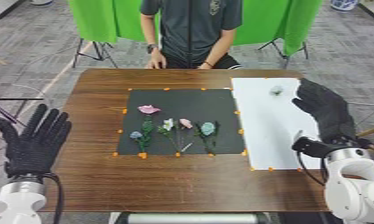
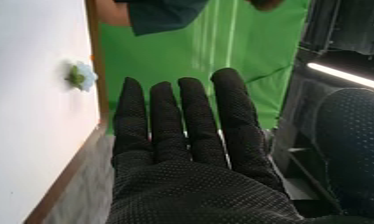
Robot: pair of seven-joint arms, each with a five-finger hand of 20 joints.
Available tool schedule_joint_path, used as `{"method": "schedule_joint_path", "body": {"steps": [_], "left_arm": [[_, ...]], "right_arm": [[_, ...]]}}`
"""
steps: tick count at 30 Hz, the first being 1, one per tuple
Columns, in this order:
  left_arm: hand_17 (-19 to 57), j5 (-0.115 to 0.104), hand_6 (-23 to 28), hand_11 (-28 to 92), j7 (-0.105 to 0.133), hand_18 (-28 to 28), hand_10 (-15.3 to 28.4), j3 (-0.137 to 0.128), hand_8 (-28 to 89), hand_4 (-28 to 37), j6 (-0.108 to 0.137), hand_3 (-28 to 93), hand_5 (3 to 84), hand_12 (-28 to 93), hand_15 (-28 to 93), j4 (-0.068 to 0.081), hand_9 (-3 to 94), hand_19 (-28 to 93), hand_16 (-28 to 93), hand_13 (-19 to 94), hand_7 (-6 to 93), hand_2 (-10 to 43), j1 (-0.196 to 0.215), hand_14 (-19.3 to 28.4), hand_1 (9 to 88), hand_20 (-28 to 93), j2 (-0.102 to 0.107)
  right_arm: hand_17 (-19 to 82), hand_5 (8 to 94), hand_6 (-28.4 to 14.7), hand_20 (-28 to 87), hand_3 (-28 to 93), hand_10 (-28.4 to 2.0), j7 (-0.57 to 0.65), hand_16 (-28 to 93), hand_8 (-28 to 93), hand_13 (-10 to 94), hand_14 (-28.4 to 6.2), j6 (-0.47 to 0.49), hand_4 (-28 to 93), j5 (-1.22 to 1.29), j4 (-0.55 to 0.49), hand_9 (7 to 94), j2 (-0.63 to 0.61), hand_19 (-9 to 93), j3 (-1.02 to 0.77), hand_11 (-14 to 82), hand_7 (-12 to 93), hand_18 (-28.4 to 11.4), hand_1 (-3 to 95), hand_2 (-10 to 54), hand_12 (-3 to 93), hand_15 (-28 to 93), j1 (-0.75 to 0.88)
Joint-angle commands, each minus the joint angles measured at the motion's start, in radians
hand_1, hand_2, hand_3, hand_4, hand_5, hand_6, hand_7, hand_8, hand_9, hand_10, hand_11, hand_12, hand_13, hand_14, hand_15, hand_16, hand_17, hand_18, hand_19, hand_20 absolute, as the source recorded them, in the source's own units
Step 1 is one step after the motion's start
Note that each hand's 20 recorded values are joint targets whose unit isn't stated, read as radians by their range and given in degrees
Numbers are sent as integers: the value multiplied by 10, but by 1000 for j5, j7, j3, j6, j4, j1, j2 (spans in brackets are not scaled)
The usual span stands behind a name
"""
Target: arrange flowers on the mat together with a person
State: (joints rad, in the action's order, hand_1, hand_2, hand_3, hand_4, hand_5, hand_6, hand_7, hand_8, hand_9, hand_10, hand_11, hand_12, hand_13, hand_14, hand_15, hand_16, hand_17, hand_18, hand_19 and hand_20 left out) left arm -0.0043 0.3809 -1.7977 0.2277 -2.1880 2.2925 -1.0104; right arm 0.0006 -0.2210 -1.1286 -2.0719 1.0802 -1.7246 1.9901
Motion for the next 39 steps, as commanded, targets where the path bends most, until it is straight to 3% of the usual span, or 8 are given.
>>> {"method": "schedule_joint_path", "body": {"steps": [1, 4, 13, 20, 25, 26, 30, 39], "left_arm": [[9, -6, 76, 163, -11, 89, 149, 0, -96, -195, 19, 64, 433, 71, 180, 3, 412, 181, -80, 330, 106, 246, -15, 133, 412, 100, 8], [5, 1, 74, 174, -13, 86, 148, -3, -102, -273, 18, 240, 434, 66, 192, 3, 413, 197, -88, 330, 114, 219, -15, 130, 393, 95, 13], [1, 8, 72, 179, -18, 87, 146, -9, -107, -283, 19, 557, 434, 62, 203, 6, 414, 214, -93, 331, 123, 190, -19, 129, 271, 88, 17], [-1, 14, 71, 179, -24, 89, 145, -10, -109, -283, 22, 621, 434, 62, 206, 7, 412, 218, -92, 329, 126, 181, -22, 129, 251, 88, 18], [-2, 16, 71, 181, -31, 89, 145, -13, -109, -283, 26, 645, 433, 62, 205, 8, 410, 217, -92, 326, 127, 180, -22, 128, 245, 88, 20], [-2, 19, 71, 181, -30, 89, 145, -16, -109, -283, 24, 646, 433, 62, 205, 6, 410, 217, -92, 325, 127, 180, -16, 127, 246, 88, 19], [-3, 25, 70, 182, -29, 90, 145, -16, -110, -283, 5, 644, 433, 61, 203, 7, 409, 218, -92, 324, 127, 182, -16, 126, 249, 88, 19], [-8, 19, 67, 180, -24, 93, 144, -17, -109, -283, 15, 634, 431, 61, 201, 0, 407, 221, -84, 315, 126, 189, -3, 126, 243, 89, 18]], "right_arm": [[149, 467, -37, 77, 776, -128, -36, 66, -114, 322, -104, -38, -254, 10, -30, 425, 3, 320, -8, 75, 141, -120, 116, 119, 92, 141, 53], [151, 477, -39, 76, 776, -129, -41, 69, -117, 327, -103, -48, -255, -7, -38, 433, 0, 317, -10, 76, 145, -120, 117, 120, 94, 139, 69], [152, 479, -38, 77, 778, -129, -67, 76, -119, 329, -100, -80, -255, -10, -53, 431, -24, 317, 25, 71, 147, -119, 116, 122, 96, 133, 81], [150, 479, -38, 80, 783, -129, -71, 80, -120, 327, -101, -121, -255, -10, -69, 420, -40, 320, 58, 68, 148, -122, 116, 122, 95, 128, 102], [142, 482, -19, 86, 784, -97, -75, 84, -123, 315, -103, -127, -254, -21, -82, 403, -38, 336, 70, 65, 147, -138, 121, 120, 89, 123, 116], [141, 482, -19, 86, 785, -96, -45, 85, -124, 314, -103, 77, -254, -15, -53, 404, 58, 338, -101, 66, 146, -139, 121, 120, 87, 122, 126], [140, 477, -17, 84, 784, -98, -39, 88, -124, 311, -103, 117, -254, -17, -53, 397, 64, 339, -105, 64, 144, -139, 120, 119, 83, 119, 126], [132, 455, -20, 81, 777, -107, -9, 101, -117, 305, -106, 211, -253, -22, -68, 381, 109, 336, -156, 52, 136, -145, 114, 117, 83, 105, 160]]}}
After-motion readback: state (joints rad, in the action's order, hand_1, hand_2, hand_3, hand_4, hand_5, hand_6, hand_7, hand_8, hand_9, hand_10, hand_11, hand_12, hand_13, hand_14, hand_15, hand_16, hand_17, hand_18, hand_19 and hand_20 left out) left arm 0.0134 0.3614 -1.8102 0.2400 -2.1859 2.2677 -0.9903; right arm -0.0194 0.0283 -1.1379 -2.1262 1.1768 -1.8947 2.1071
